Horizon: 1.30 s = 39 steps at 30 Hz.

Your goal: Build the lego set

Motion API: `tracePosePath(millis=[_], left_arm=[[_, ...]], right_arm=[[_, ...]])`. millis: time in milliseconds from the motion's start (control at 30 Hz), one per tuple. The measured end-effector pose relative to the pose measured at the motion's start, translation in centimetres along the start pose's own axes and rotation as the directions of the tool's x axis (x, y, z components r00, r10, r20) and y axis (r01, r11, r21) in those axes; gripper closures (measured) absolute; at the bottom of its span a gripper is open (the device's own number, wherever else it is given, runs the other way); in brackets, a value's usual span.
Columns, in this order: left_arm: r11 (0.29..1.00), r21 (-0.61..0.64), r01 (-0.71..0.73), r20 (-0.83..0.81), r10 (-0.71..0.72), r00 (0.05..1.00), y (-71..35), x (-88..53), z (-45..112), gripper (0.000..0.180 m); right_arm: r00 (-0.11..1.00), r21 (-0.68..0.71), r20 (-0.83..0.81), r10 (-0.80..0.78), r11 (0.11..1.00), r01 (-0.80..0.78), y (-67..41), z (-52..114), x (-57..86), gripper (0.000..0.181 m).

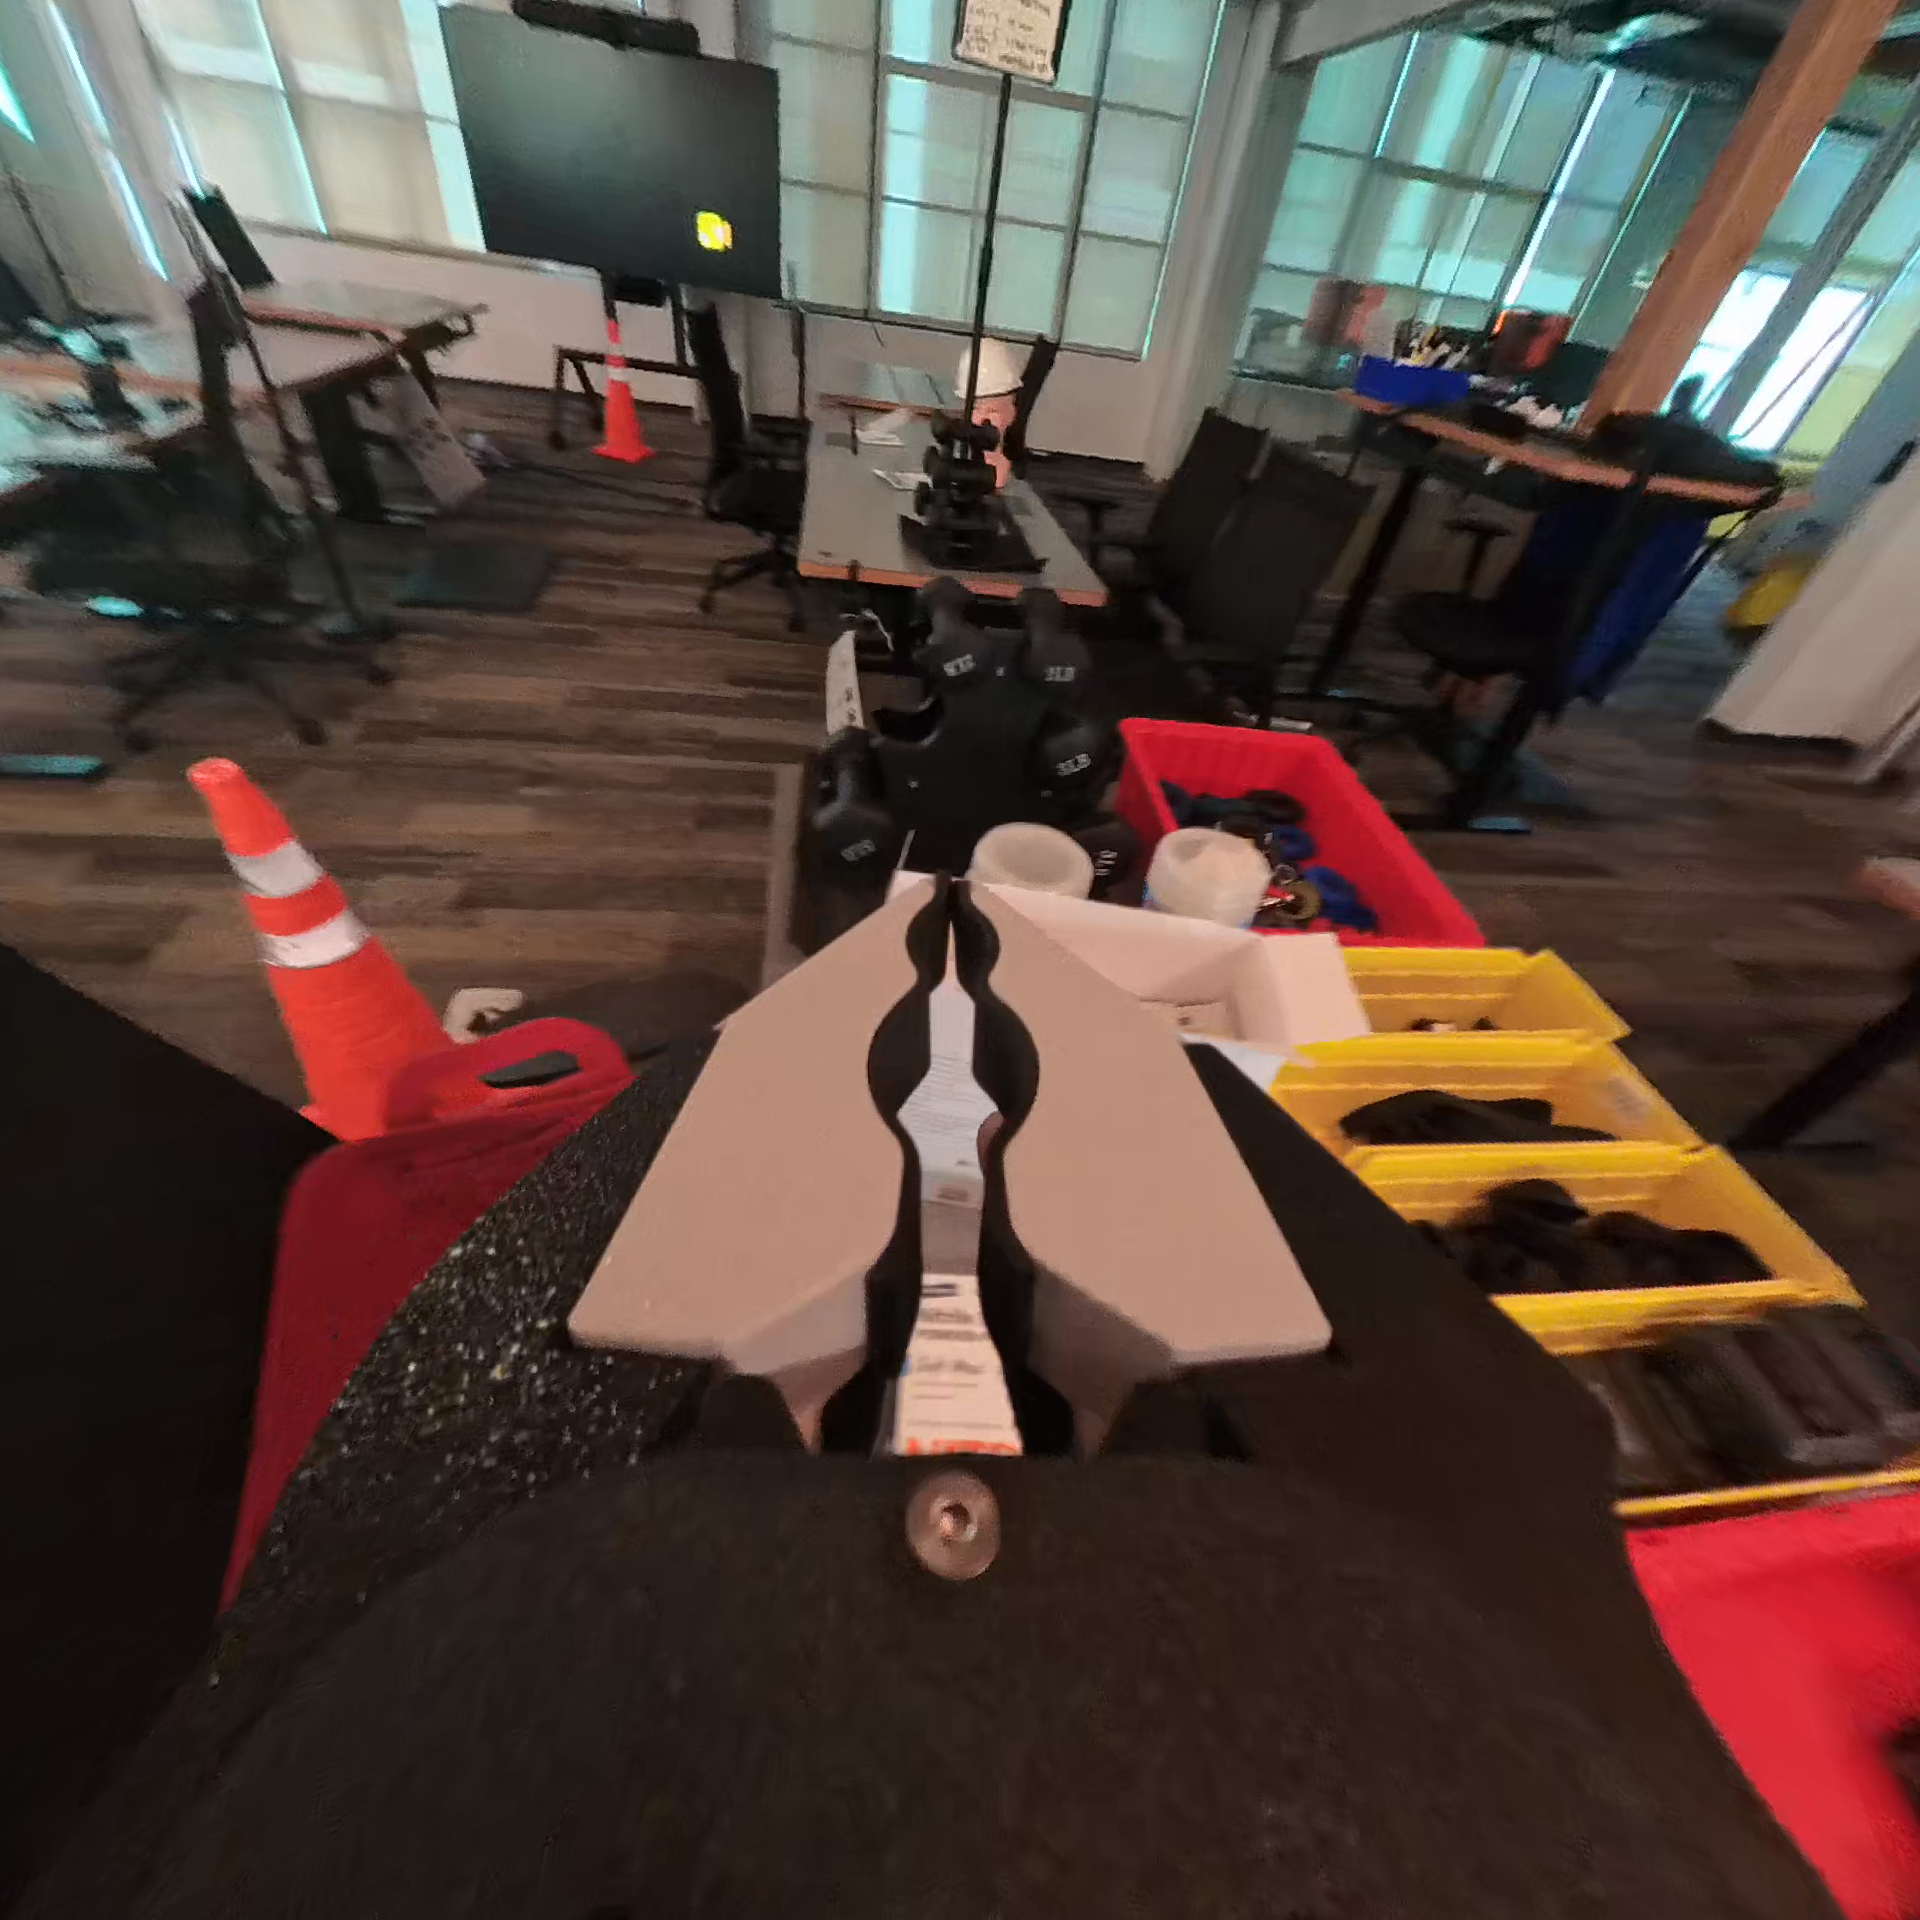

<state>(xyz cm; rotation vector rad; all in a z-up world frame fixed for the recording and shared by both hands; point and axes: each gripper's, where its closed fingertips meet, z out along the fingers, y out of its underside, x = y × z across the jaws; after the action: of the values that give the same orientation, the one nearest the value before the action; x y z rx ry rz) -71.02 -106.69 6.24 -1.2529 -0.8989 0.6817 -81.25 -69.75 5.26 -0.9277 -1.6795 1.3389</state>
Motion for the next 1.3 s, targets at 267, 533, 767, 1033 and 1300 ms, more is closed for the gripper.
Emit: tracePosePath(millis=[267, 533, 767, 1033, 1300], left_arm=[[0.986, -0.008, 0.164, 0.169, -0.16, 0.972, 4.3, -4.1, -0.9, 0.18], [0.992, -0.063, 0.111, 0.428, -0.074, 0.901, 3.9, -3.8, -0.4, 0.18], [0.99, -0.125, 0.069, 0.449, -0.006, 0.894, 4.5, 1.4, 3.7, 0.174], [0.984, -0.174, 0.046, 0.427, 0.034, 0.904, 4.1, 3.3, 6.0, 0.143], [0.99, -0.137, 0.03, 0.5, 0.043, 0.865, 3.7, 3.6, 2.4, 0.144]], right_arm=[[0.964, -0.142, 0.145, -0.224, 0.959, 0.245, -1.2, 10.5, 6.0, 0.141], [0.803, -0.297, 0.462, -0.376, 0.788, 0.539, 6.8, 28.9, 15.8, 0.106], [0.703, -0.487, 0.665, -0.25, 0.568, 0.663, 18.6, 38.8, 18.5, 0.078], [0.645, -0.549, 0.74, -0.191, 0.384, 0.742, 24.4, 41.4, 17.8, 0.074], [0.609, -0.507, 0.751, -0.258, 0.367, 0.78, 21.1, 40.8, 17.4, 0.075]])
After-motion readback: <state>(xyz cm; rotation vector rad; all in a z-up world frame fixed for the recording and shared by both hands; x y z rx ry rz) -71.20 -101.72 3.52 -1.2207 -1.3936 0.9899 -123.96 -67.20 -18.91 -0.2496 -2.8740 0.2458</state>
